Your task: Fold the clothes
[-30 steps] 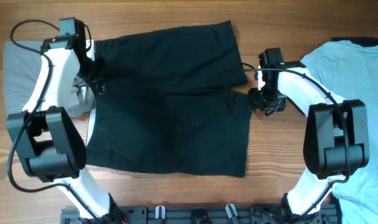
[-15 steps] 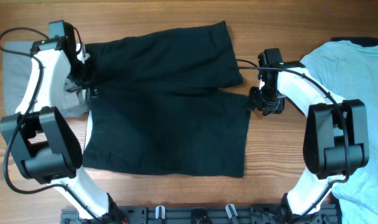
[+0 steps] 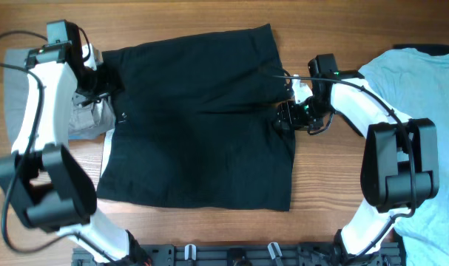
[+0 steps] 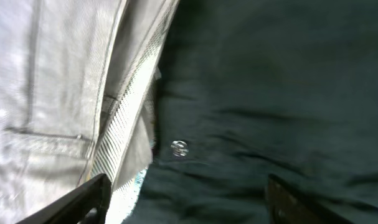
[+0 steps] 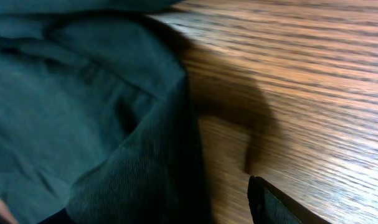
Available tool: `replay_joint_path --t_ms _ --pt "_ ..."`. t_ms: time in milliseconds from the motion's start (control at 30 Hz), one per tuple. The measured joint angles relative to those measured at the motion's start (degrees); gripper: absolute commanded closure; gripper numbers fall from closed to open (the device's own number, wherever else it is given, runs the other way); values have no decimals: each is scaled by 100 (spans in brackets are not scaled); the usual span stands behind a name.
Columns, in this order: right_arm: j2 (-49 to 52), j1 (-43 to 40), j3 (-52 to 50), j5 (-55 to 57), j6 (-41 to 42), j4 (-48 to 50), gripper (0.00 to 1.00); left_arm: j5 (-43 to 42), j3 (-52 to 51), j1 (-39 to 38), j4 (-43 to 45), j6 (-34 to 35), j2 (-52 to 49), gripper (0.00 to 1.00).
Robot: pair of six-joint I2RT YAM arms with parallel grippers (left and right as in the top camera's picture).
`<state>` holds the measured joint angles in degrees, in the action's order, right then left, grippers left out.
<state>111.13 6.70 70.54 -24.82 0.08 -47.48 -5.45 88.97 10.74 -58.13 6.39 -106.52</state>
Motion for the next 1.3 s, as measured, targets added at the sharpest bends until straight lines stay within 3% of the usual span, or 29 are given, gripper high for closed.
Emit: replay_joint_path --t_ms 33,67,100,133,200,467,500,533,600,667,700,800,833,933,967,1033,1133,1300 --pt "-2 0 0 -24 7 0 35 -39 2 -72 0 -4 293 26" --pt "-2 0 0 -22 28 9 45 -48 4 -142 2 -22 479 27" --pt "-2 0 0 -22 57 24 58 -50 20 -216 4 -33 629 27" --pt "-2 0 0 -2 66 37 80 -66 42 -293 2 -70 708 27" --pt "-2 0 2 415 431 11 96 -68 42 -363 2 -101 708 25" --pt "-2 -732 0 1421 1550 634 96 -66 42 -424 4 -136 708 16" --pt "-2 -848 0 1432 1574 715 68 -66 42 -426 7 -136 708 15" --pt "-2 -946 0 1440 1585 791 57 -68 42 -428 4 -133 708 15" --pt "-2 -1239 22 1434 1589 844 50 -68 42 -428 -28 -144 708 19" --pt "-57 -1547 140 1285 1449 612 46 -131 44 -428 -400 -149 708 42" --pt "-205 -1661 243 1233 1379 361 44 -168 50 -428 -649 -168 708 46" --pt "-1237 -1753 426 1097 1311 -114 43 -280 50 -428 -1338 -153 708 87" --pt "-1639 -1753 452 957 1307 -280 42 -352 48 -428 -1436 -140 708 93" --pt "-2455 -1753 546 584 1309 -769 41 -688 -254 -428 -1589 -111 710 82" --pt "-2544 -1753 557 505 1316 -979 39 -763 -487 -428 -1657 -68 710 84" --pt "-2549 -1753 560 398 1353 -1534 34 -839 -1128 -428 -1705 31 704 96" --pt "-2509 -1753 553 345 1368 -1952 28 -870 -2028 -428 -1611 415 706 96" --pt "-2481 -1753 -22 319 1506 -1460 22 -883 -2918 -428 -1364 988 699 96"
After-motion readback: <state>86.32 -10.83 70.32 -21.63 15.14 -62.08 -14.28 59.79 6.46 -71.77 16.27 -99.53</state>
